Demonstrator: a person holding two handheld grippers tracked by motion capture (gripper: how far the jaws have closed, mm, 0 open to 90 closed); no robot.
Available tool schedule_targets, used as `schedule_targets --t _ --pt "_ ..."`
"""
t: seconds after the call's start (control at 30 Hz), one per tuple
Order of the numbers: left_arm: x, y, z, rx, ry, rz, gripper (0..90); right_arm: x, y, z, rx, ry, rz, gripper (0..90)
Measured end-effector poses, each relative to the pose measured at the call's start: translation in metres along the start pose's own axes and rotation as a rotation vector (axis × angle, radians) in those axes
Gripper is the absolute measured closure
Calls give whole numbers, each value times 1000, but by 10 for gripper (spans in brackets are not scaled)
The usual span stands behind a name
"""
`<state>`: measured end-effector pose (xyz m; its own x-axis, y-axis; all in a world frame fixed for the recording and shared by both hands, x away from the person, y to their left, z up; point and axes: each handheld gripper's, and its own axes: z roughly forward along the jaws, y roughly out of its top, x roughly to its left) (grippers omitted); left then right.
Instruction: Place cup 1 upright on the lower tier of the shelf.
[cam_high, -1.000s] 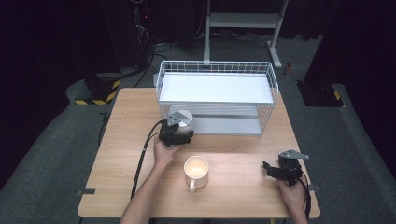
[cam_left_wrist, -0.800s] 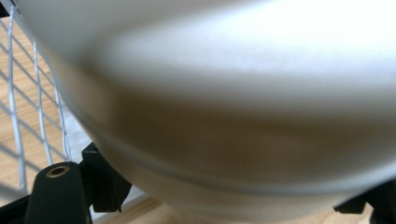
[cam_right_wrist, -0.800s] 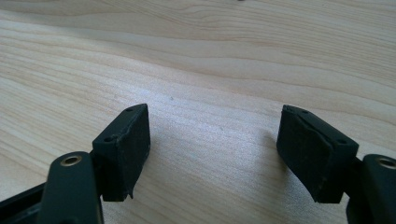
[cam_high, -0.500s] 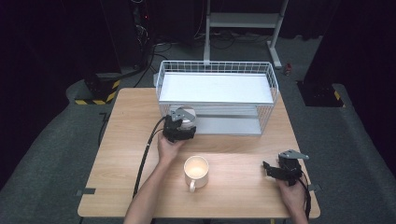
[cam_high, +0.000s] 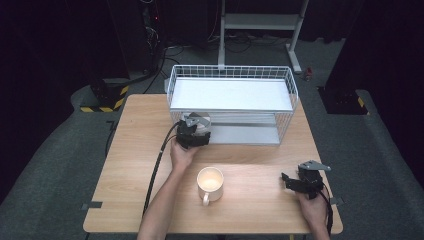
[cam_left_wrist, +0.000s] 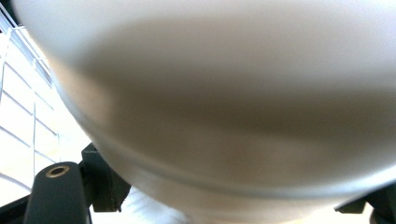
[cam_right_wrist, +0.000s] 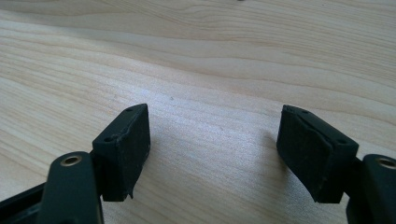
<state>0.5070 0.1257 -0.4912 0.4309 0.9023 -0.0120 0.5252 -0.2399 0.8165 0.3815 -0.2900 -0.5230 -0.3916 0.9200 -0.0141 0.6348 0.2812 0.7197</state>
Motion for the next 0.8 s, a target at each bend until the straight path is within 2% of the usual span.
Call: schedule_targets --t 0.07,0.2,0.23,0.27,0.3,0.4,0.43,0.47,0.5,0.53,0.57,0.6,0.63,0.67,0.7,0.8 --pt "-1 1 3 -4 -3 -21 194 0 0 0 0 0 0 261" --pt "1 3 5 -9 7 -3 194 0 0 0 0 0 0 261" --pt "1 3 6 -8 5 -8 194 0 0 0 0 0 0 261" --pt "-1 3 7 -3 -3 -49 194 0 0 0 0 0 0 261" --pt "1 4 8 -10 17 -22 194 0 0 0 0 0 0 261" --pt "1 4 13 -30 3 -53 194 0 0 0 0 0 0 261" --pt "1 4 13 -30 3 -53 194 0 0 0 0 0 0 261" --pt "3 5 14 -34 21 -45 194 0 0 0 0 0 0 261" --pt "6 6 14 -25 48 -9 194 0 0 0 0 0 0 261" --pt "4 7 16 -28 35 -30 194 0 0 0 0 0 0 261" --pt "5 9 18 -23 19 -22 194 0 0 0 0 0 0 261" --pt "2 9 20 -24 23 -70 194 0 0 0 0 0 0 261" --pt "2 9 20 -24 23 -70 194 0 0 0 0 0 0 261" --pt "6 11 19 12 37 -27 194 0 0 0 0 0 -2 261" --pt "6 11 19 12 37 -27 194 0 0 0 0 0 -2 261" --pt "5 13 25 -24 38 -70 194 0 0 0 0 0 0 261"
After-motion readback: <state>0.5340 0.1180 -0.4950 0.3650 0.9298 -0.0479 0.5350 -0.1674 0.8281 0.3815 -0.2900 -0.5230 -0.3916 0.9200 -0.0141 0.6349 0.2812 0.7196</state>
